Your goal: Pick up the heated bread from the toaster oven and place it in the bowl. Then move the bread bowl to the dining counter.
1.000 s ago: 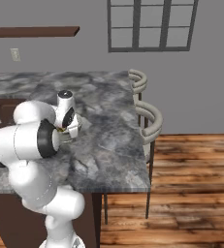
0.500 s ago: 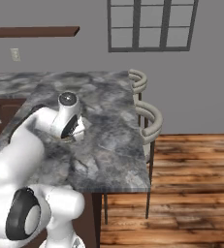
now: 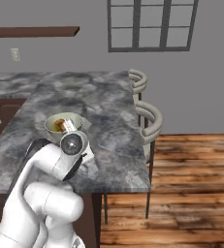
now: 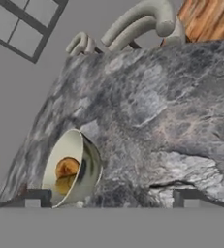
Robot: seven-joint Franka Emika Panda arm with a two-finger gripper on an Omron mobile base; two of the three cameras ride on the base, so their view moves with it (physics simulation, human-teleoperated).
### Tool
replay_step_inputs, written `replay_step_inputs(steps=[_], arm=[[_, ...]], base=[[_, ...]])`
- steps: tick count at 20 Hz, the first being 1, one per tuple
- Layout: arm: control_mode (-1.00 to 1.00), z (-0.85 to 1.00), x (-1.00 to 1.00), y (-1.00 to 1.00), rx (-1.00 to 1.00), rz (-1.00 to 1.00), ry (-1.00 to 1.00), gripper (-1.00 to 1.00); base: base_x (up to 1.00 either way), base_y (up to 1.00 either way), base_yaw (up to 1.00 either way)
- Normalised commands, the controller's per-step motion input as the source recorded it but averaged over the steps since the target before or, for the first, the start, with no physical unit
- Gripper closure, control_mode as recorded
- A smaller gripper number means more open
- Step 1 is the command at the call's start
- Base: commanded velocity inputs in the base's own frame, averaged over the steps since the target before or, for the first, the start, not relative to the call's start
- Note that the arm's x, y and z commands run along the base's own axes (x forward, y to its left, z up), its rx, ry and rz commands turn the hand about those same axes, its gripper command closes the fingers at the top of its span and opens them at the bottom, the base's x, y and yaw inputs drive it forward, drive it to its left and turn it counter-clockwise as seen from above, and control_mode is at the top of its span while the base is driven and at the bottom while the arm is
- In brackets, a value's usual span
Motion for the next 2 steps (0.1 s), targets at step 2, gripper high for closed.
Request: replay_step_inputs(steps=[2], arm=[[-1.0, 0.0, -0.06, -0.07, 0.07, 0.0, -0.03, -1.0]], base=[[0.0, 0.0, 0.0]])
